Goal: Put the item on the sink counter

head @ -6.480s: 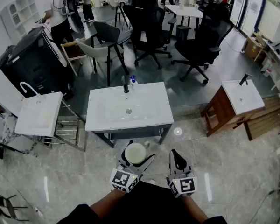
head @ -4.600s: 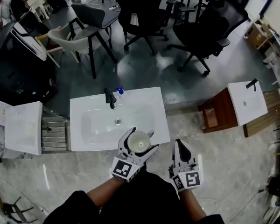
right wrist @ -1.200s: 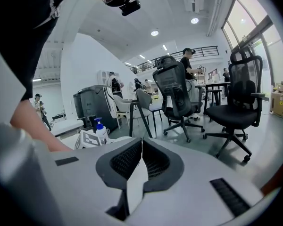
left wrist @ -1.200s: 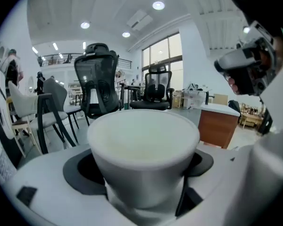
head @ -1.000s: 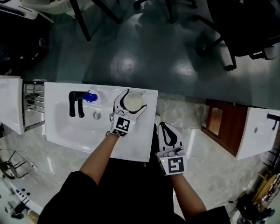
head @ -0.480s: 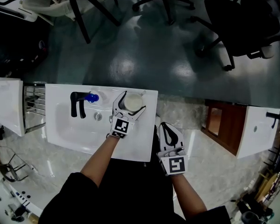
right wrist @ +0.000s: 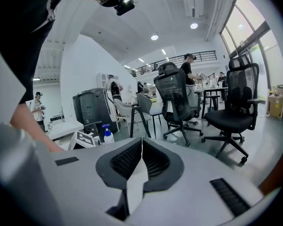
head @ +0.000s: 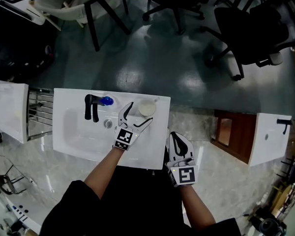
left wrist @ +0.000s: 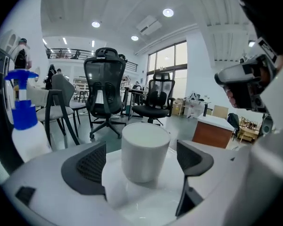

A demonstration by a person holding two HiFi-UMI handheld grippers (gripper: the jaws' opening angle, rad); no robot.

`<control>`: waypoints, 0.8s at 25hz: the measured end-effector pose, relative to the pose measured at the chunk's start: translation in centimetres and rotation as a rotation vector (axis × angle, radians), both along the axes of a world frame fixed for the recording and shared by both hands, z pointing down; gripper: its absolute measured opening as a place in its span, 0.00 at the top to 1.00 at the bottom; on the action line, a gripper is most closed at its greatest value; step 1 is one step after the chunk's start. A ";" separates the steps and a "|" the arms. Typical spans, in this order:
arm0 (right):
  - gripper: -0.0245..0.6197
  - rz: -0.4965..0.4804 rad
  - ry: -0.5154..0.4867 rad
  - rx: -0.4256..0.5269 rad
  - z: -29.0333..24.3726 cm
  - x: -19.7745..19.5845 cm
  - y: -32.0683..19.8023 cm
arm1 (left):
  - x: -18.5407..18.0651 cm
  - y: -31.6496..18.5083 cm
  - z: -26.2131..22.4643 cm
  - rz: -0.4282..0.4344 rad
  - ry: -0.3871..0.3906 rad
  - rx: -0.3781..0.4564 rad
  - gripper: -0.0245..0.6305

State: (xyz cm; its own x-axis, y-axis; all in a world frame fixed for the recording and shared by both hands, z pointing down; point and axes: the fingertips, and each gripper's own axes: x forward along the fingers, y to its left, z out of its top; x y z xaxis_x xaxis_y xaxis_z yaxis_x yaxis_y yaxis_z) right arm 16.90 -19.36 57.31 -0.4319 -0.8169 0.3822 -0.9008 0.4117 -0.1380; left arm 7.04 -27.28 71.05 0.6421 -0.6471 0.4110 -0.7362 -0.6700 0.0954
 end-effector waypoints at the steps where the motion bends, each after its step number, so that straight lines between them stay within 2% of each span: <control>1: 0.91 0.015 -0.001 -0.006 -0.1 0.0 0.5 | -0.3 0.5 -0.5 -0.004 0.012 -0.004 0.26; 7: 0.91 0.115 -0.012 0.034 -2.9 0.3 2.1 | -1.2 4.2 -5.3 -0.005 0.105 0.000 0.26; 9: 0.91 0.125 -0.006 0.017 -3.6 0.0 2.8 | -1.8 5.4 -7.1 -0.010 0.135 0.013 0.26; 13: 0.91 0.133 -0.003 0.041 -4.3 -0.8 3.9 | -3.5 6.9 -10.5 -0.028 0.157 0.049 0.27; 16: 0.91 0.145 -0.003 0.055 -5.2 -1.8 5.0 | -5.2 8.3 -12.4 -0.053 0.163 0.044 0.27; 20: 0.91 0.151 -0.005 0.079 -6.6 -4.0 6.3 | -7.8 10.3 -15.7 -0.076 0.210 0.047 0.27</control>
State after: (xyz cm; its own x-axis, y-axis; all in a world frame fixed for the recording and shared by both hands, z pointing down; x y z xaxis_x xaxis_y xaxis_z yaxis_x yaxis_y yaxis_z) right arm 12.87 -13.10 50.72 -0.3039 -0.9001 0.3124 -0.9526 0.2817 -0.1150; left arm -0.72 -17.01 55.39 0.6591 -0.7122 0.2415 -0.7520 -0.6207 0.2218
